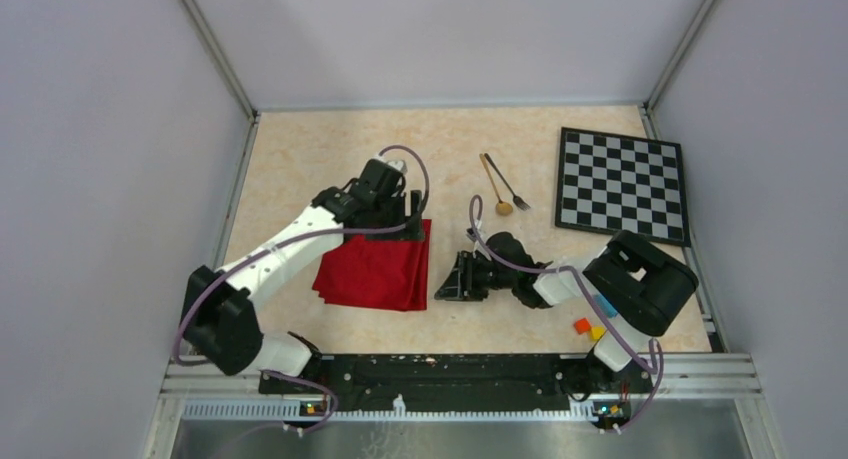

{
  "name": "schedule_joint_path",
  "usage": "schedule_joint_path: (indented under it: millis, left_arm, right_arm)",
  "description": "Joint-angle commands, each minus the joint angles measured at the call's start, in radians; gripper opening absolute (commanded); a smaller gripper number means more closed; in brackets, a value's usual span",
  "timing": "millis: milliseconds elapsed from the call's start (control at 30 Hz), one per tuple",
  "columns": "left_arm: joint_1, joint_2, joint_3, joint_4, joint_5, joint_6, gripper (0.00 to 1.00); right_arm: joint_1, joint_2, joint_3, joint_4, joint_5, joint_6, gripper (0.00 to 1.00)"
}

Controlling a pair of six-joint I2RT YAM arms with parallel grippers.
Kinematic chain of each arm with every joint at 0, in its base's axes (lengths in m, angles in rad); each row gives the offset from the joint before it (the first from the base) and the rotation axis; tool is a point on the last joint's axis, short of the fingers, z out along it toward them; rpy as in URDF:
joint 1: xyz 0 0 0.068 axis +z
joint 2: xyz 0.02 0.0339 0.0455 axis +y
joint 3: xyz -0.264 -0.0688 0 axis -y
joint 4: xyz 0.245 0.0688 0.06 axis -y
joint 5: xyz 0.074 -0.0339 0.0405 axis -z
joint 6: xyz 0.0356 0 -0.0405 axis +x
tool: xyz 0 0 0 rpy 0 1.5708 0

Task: Fold the napkin into a case and place the utensils inside
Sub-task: Turn over the upper triangle folded napkin at the center of the board.

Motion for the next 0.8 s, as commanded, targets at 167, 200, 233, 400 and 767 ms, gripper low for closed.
schedule_joint_path:
  millis: [167,200,233,400,767]
  left_arm:
    - [-0.080,-0.107,-0.272,0.044,0.078,-0.069,0.63]
    - [-0.099,-0.099,-0.274,0.043,0.061,-0.072,0.61]
    - [-0.119,-0.090,-0.272,0.038,0.043,-0.077,0.58]
    - [-0.220,-0.028,-0.243,0.000,-0.058,-0.094,0.53]
    - [-0.345,0.047,-0.260,-0.041,-0.173,-0.176,0.47]
  right_arm:
    - [-0.014,0.087,0.086,0.014,-0.072,-0.052,0.39]
    - [-0.009,0.100,0.102,0.015,-0.080,-0.053,0.39]
    - [0.001,0.110,0.110,0.011,-0.084,-0.053,0.38]
    - [0.042,0.151,0.114,0.038,-0.073,-0.037,0.35]
    - [0.069,0.188,0.112,0.070,-0.066,-0.013,0.22]
